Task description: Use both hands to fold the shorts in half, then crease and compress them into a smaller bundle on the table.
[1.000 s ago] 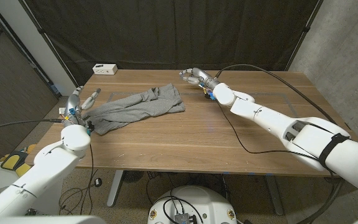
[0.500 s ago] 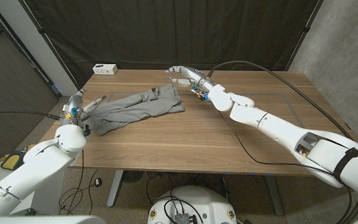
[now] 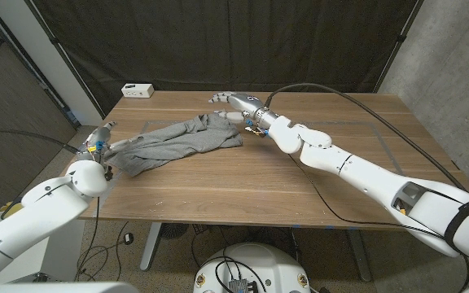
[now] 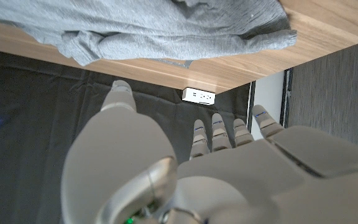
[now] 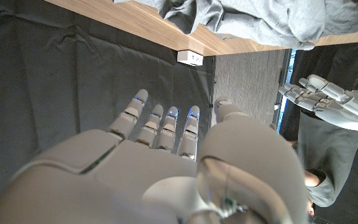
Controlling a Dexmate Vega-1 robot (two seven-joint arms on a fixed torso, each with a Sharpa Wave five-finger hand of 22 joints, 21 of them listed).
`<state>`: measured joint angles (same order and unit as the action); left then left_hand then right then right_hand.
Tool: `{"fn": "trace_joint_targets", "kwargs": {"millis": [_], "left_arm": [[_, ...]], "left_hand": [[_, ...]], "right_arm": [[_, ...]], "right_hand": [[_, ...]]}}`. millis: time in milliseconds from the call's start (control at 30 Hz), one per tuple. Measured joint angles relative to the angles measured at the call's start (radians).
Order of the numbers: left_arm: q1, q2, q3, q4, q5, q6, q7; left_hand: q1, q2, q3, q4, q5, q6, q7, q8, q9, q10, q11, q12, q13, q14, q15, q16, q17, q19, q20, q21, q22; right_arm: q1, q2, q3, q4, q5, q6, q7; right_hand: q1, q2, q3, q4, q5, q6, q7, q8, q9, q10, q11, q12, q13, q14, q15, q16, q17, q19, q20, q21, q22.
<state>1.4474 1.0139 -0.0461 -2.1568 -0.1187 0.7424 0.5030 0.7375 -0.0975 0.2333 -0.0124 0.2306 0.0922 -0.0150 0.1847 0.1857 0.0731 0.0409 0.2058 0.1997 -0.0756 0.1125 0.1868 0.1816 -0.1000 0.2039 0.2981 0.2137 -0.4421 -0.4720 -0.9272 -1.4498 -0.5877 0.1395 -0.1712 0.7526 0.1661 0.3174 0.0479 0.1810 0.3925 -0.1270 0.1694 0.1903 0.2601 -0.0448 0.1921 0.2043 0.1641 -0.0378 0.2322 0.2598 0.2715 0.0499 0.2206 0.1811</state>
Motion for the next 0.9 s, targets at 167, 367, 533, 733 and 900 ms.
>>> {"fn": "trace_joint_targets", "kwargs": {"millis": [167,367,533,733,900], "left_arm": [[0.0,0.027,0.002,-0.014,0.012,0.043,-0.032],[-0.018,0.057,0.032,-0.029,0.03,0.105,-0.056],[-0.055,0.082,0.083,-0.039,0.045,0.157,-0.066],[-0.109,0.105,0.152,-0.044,0.063,0.215,-0.071],[-0.156,0.119,0.209,-0.043,0.074,0.253,-0.075]], "left_hand": [[0.001,-0.009,-0.008,-0.008,0.007,0.01,0.01,0.005,0.0,0.026,0.012,0.011,0.0,0.0,0.0,0.0,0.0,0.0,0.0,-0.007,-0.005],[0.011,-0.018,-0.018,-0.009,0.025,0.034,0.011,0.012,0.0,0.066,0.005,0.024,-0.005,0.016,0.005,0.006,0.0,0.0,0.0,-0.008,-0.005],[0.015,-0.022,-0.032,-0.015,0.039,0.044,0.021,0.012,-0.001,0.092,0.021,0.028,-0.005,0.044,0.022,0.01,0.0,0.017,0.004,-0.008,-0.005],[0.02,-0.028,-0.036,-0.019,0.052,0.051,0.037,0.012,-0.004,0.114,0.03,0.028,-0.009,0.069,0.028,0.01,-0.005,0.034,0.001,-0.001,-0.005],[0.02,-0.028,-0.044,-0.019,0.055,0.053,0.043,0.012,-0.004,0.12,0.008,0.028,-0.009,0.073,0.023,0.01,-0.005,0.034,0.001,-0.001,-0.009]], "right_arm": [[-0.011,-0.005,-0.006,-0.021,-0.037,-0.012,0.009],[-0.024,-0.007,-0.01,-0.035,-0.062,-0.019,0.018],[-0.03,-0.008,-0.016,-0.041,-0.08,-0.02,0.027],[-0.033,-0.007,-0.026,-0.04,-0.096,-0.02,0.042],[-0.033,0.001,-0.035,-0.027,-0.103,-0.018,0.061]], "right_hand": [[-0.004,0.004,0.002,0.002,0.0,0.0,0.0,0.0,0.0,0.0,0.0,0.0,0.0,0.0,0.0,0.0,-0.004,0.0,0.0,-0.008,0.0],[-0.011,0.003,0.002,0.002,0.0,0.0,0.0,0.005,0.0,0.0,0.0,0.0,0.0,0.0,0.0,0.0,-0.005,0.0,0.0,-0.008,0.0],[-0.013,0.005,0.005,0.005,0.0,0.0,0.0,0.008,0.0,0.0,0.0,0.0,0.0,0.0,0.0,0.0,-0.005,0.0,0.0,-0.008,0.0],[-0.025,0.006,0.003,0.007,0.0,0.0,0.0,0.008,0.0,0.0,0.0,0.0,-0.005,0.0,0.0,0.0,-0.009,-0.006,-0.001,-0.008,0.0],[-0.043,0.007,-0.001,0.019,0.0,-0.005,-0.005,0.008,0.0,0.0,0.0,0.0,-0.005,0.0,0.0,0.0,-0.009,-0.009,-0.001,-0.008,0.0]]}}
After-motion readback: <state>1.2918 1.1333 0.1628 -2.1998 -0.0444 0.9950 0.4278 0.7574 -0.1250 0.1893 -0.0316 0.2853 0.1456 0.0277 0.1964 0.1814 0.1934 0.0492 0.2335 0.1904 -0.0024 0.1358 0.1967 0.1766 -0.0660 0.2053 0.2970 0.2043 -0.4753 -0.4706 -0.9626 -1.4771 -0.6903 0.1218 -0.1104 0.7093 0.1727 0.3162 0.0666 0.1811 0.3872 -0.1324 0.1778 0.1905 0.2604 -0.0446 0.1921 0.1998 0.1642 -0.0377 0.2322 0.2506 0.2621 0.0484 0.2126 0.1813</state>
